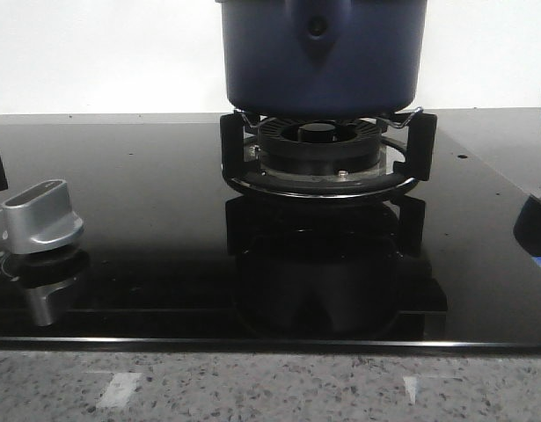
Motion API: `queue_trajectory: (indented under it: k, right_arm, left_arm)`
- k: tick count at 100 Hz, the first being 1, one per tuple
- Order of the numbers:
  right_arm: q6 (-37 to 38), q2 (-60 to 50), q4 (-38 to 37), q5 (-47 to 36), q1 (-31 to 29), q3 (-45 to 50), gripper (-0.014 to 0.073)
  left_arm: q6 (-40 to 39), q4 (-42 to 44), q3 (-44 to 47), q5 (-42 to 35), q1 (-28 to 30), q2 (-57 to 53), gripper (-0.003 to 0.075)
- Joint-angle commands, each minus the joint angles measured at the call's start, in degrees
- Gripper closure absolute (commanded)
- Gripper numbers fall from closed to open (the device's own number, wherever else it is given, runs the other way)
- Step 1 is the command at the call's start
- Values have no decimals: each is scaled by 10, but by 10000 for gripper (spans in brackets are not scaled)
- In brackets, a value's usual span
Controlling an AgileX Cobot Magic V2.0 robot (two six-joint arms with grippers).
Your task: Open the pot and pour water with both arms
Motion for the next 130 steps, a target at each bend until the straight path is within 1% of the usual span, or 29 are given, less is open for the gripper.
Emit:
queue_trajectory:
  k: [1, 4, 9, 21, 35, 40, 51, 65, 73, 84, 98, 106, 119, 130]
  right_arm:
    - [-5, 12, 0, -33, -1, -18, 230]
    - [-5, 12, 0, -33, -1, -18, 230]
    - [-5, 12, 0, -33, -1, -18, 230]
    - [-5, 12, 0, -33, -1, -18, 230]
    - [-5, 12, 0, -33, -1, -18, 230]
    - [-5, 12, 0, -33, -1, -18, 230]
    - [-5, 12, 0, -33, -1, -18, 230]
    - [-5, 12, 0, -28, -1, -18, 230]
    - [-5, 12, 0, -22, -1, -18, 230]
    - [-5, 12, 0, -17, -1, -18, 230]
    - [-5, 12, 0, -16, -1, -18, 230]
    - [-5, 12, 0, -18, -1, -18, 230]
    - [-5, 12, -1, -36, -1, -18, 230]
    - [-5, 12, -8, -65, -1, -18, 230]
  left_arm:
    - [102, -108, -42, 87, 29, 15, 373]
    - [144, -126, -44, 100, 36, 23, 373]
    - [189, -138, -44, 99, 47, 31, 373]
    - [234, -142, -44, 73, 68, 47, 373]
    - [322, -151, -40, 74, 85, 52, 373]
    - [340, -159, -35, 74, 88, 52, 373]
    - [394, -212, -10, 74, 96, 47, 373]
    - [463, -282, 44, 73, 116, 36, 373]
    - [491, -312, 83, 73, 138, 25, 373]
    - [519, -351, 129, 77, 185, 2, 373]
    - [550, -382, 162, 80, 251, -23, 373]
    - [575, -407, 166, 82, 283, -25, 373]
    - [629, -425, 166, 81, 304, -14, 367]
    - [636, -425, 166, 80, 306, -1, 321]
